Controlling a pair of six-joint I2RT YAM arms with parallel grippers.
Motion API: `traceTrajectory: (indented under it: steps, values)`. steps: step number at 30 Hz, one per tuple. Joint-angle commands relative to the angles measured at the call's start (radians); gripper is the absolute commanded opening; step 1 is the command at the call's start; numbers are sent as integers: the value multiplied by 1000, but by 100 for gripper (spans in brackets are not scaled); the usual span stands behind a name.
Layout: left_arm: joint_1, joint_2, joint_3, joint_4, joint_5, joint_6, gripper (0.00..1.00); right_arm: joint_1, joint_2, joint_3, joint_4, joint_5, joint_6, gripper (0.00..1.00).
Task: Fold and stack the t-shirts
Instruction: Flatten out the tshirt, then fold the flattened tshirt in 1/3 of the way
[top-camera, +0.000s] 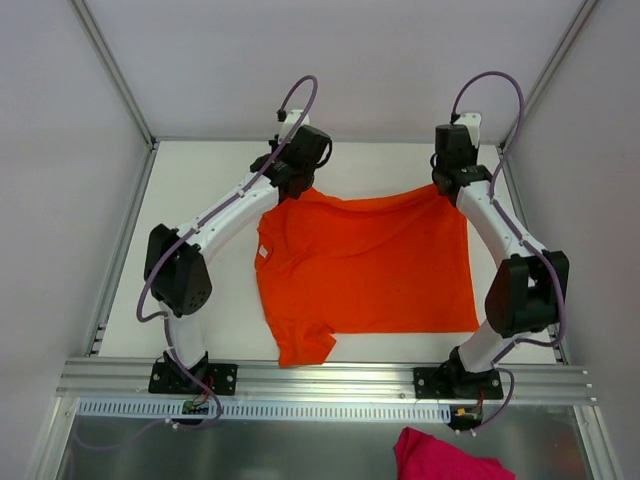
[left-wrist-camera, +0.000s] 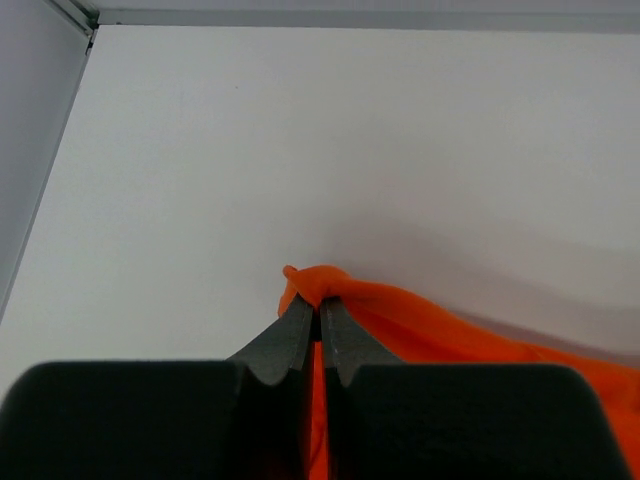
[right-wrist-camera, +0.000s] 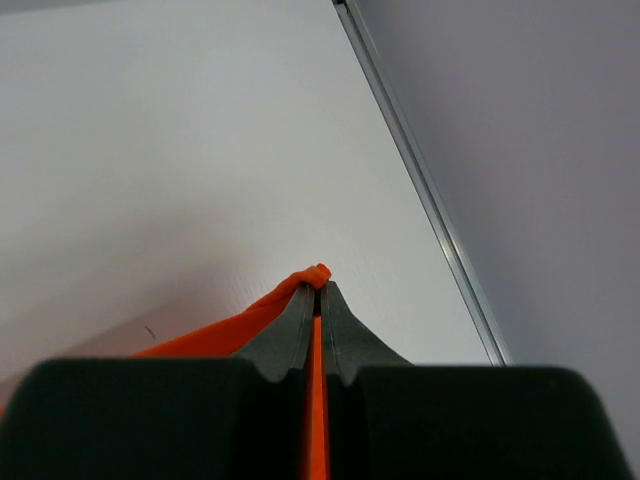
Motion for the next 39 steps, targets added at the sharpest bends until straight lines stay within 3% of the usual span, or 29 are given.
traceTrajectory:
  steps: [1, 7, 14, 23, 39]
  values:
    - [30, 51, 110, 47, 8, -7, 0, -21, 69, 145, 62, 43, -9, 1]
    - [90, 178, 280, 67, 21, 72, 0, -55, 197, 274, 72, 45, -37, 1]
    - [144, 287, 410, 56, 28, 47, 0, -81, 287, 362, 50, 31, -36, 1]
    - [168, 371, 467, 59, 42, 37, 0, -152, 318, 362, 36, 14, 21, 1]
    - [170, 422, 536, 111, 39, 27, 0, -164, 323, 356, 52, -12, 34, 1]
